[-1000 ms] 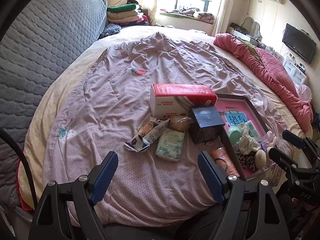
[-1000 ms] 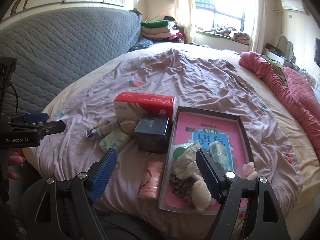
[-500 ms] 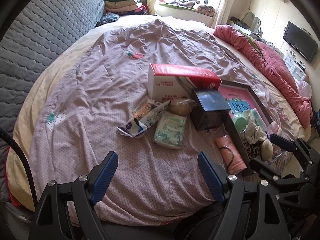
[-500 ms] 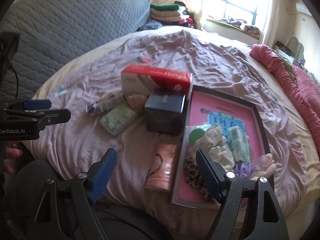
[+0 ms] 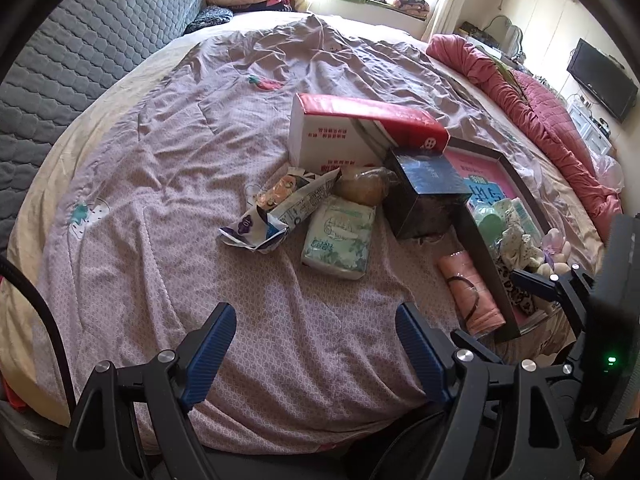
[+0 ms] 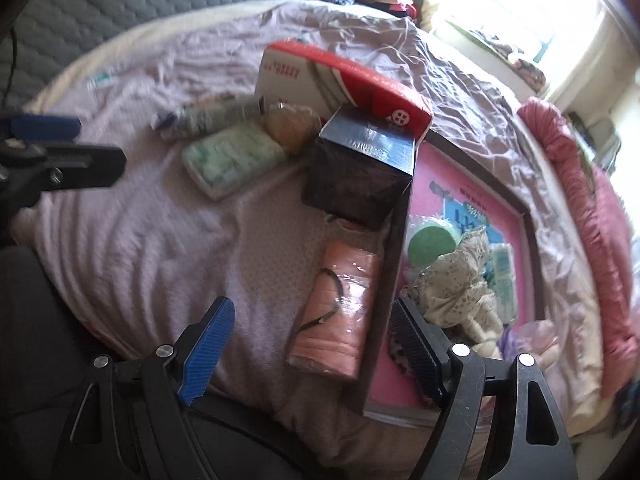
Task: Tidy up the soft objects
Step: 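Grasp the pink towel roll with the right gripper while the left gripper grasps the green wipes pack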
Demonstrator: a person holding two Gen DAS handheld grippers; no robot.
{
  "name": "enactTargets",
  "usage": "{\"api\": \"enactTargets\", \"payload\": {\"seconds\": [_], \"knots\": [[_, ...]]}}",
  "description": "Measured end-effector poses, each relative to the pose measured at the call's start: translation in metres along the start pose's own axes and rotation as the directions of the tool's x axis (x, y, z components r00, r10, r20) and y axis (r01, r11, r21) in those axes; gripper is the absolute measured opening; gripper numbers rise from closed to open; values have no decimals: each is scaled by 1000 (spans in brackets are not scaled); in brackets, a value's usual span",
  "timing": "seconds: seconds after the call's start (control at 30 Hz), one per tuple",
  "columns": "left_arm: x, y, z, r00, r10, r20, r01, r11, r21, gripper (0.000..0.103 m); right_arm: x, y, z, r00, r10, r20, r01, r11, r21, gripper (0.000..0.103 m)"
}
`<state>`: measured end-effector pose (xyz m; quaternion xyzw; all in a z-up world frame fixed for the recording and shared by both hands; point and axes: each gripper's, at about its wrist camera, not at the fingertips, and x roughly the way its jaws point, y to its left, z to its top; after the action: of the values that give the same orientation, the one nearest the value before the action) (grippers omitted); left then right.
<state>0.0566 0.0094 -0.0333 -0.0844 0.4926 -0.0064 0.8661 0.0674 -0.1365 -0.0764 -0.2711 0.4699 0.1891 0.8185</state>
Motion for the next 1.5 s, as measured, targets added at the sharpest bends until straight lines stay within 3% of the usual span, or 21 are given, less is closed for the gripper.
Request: {"api": "enactTargets", "payload": {"seconds": [0.17, 0.5, 0.63, 0.8, 1.0, 1.1, 1.2, 1.3, 1.5], "knots": [[5, 1, 0, 1000, -5, -4, 5, 1000, -6, 81, 14, 4, 4, 999, -31, -37, 29, 998, -47, 65], [14, 2, 0, 1000, -1, -18, 1, 1000, -5, 81, 44, 9, 10, 983, -125, -132, 110, 987, -117, 57], [17, 1, 3, 1000, -1, -20, 1, 1000, 1, 81, 51, 5, 13, 981, -122, -152, 106, 989, -107, 57], [21, 2, 6, 1000, 4, -17, -3, 1000, 5, 81, 58, -6, 24, 978, -144, -151, 132, 987, -88, 42], [29, 4, 12, 1000, 1, -24, 0, 1000, 4, 81, 74, 2, 27, 972, -142, -189, 118, 984, -130, 38], [30, 6, 12, 1000, -7, -23, 7, 1000, -4, 81, 76, -6, 28, 979, -84, -184, 73, 995, -68, 33], [31, 6, 12, 1000, -14, -26, 14, 1000, -5, 81, 72, -32, 26, 984, 107, -141, -90, 989, 121, 29], [34, 6, 12, 999, -16, -33, 15, 1000, -6, 81, 67, -52, 23, 949, 306, -81, -276, 925, 260, 29], [37, 5, 15, 999, -22, -32, 22, 1000, -4, 81, 59, -55, 20, 907, 420, -21, -393, 865, 312, 29]]}}
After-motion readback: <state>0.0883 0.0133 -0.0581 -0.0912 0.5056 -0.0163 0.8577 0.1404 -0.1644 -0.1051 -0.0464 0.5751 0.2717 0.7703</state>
